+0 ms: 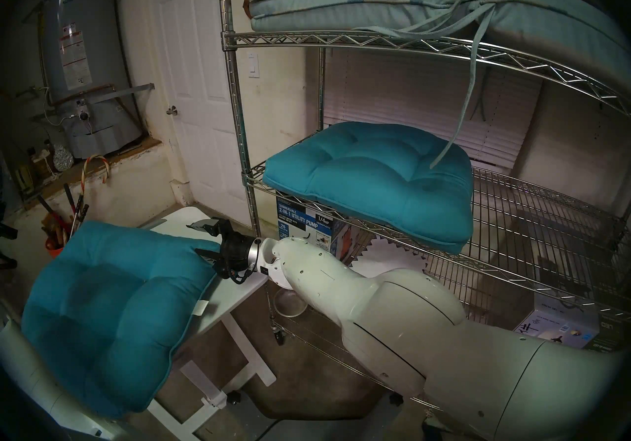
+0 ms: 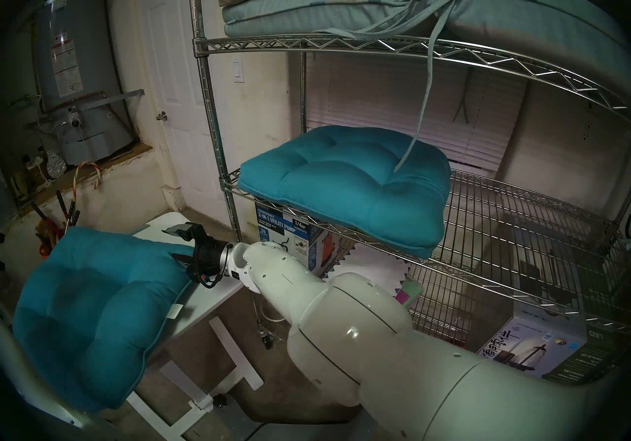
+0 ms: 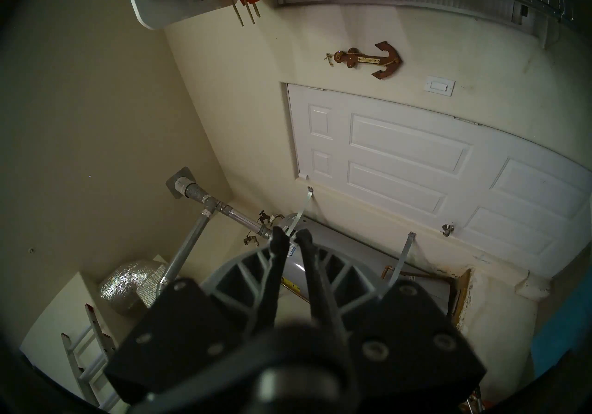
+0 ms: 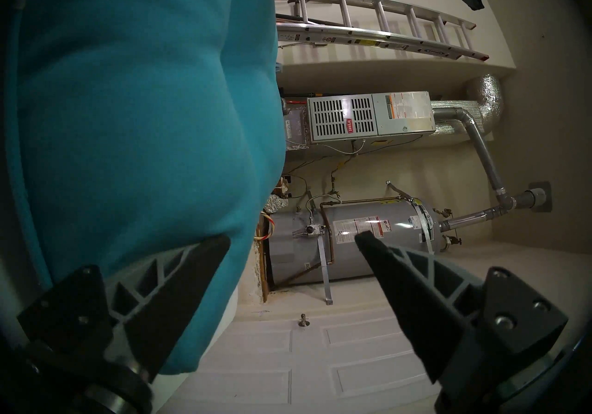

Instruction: Take cushion off the shelf

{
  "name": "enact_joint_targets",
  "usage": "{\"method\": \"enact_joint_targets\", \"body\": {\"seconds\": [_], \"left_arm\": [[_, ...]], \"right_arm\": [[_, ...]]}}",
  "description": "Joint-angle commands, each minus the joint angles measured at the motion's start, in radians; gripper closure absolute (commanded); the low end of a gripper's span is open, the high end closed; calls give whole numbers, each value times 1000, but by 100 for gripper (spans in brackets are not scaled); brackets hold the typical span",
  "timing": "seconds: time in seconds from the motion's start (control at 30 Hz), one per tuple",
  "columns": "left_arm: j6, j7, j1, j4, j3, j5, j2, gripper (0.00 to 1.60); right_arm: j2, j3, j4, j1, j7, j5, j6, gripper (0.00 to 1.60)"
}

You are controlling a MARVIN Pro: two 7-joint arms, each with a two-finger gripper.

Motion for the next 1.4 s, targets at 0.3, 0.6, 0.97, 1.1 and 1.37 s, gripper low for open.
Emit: {"method": "enact_joint_targets", "body": {"seconds": [0.3, 0.6, 0.97, 1.1, 1.37], "left_arm": [[-2, 8, 0, -18, 1, -1, 11, 92], [-2, 8, 0, -18, 1, -1, 11, 92], [-2, 8, 0, -16, 1, -1, 12, 92], [-2, 7, 0, -16, 1, -1, 12, 92], [-2, 7, 0, -15, 1, -2, 12, 92]], "right_arm": [[-3, -13, -1, 18, -5, -16, 21, 0], [-12, -51, -24, 30, 13, -71, 85, 0], [31, -52, -95, 37, -3, -91, 69, 0], [48, -53, -125, 36, -19, -100, 62, 0], [83, -82, -191, 17, -23, -145, 60, 0]]}}
